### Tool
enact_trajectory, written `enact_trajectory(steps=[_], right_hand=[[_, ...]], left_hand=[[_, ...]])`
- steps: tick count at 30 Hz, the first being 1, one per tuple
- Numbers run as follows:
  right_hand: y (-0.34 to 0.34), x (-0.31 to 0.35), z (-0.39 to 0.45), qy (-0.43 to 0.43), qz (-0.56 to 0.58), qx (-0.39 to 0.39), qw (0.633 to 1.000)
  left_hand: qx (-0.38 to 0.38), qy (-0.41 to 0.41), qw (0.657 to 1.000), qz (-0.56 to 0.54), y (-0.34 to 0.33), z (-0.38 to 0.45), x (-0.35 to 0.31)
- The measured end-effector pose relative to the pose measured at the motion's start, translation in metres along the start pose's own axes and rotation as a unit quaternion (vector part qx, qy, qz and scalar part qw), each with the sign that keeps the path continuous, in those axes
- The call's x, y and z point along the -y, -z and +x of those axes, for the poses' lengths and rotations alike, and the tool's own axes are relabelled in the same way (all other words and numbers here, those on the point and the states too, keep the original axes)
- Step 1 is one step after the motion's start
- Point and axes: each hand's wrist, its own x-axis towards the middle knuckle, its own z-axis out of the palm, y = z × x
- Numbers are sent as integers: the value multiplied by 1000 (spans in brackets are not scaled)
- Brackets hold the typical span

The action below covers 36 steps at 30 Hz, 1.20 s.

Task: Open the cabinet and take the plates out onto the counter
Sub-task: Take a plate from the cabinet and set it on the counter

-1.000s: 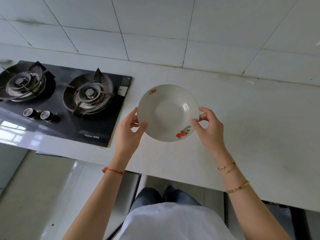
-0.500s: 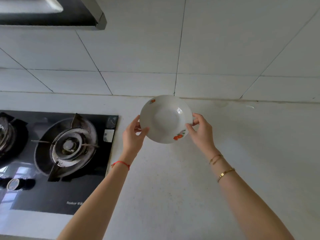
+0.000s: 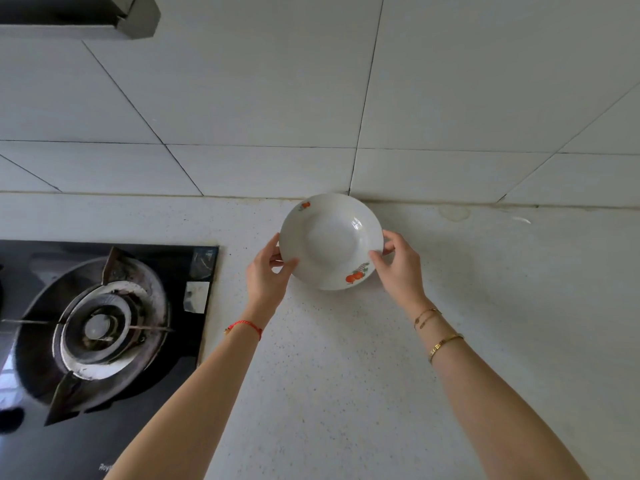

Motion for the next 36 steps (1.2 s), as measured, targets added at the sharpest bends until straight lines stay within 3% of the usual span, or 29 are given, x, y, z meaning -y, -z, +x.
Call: enact_trajectory(steps=[11, 19, 29, 36], right_hand=[[-3, 1, -3, -12, -11, 8, 1000], [24, 6, -27, -22, -41, 42, 998], [93, 32, -120, 135, -118, 25, 984], [130, 32, -206, 185, -147, 24, 971]], left_hand=[[16, 2, 1000, 16, -3, 3, 6], [-8, -53, 994, 95, 23, -16, 1], [-31, -175, 968, 176, 70, -146, -37], [-48, -221, 940, 255, 87, -253, -44]])
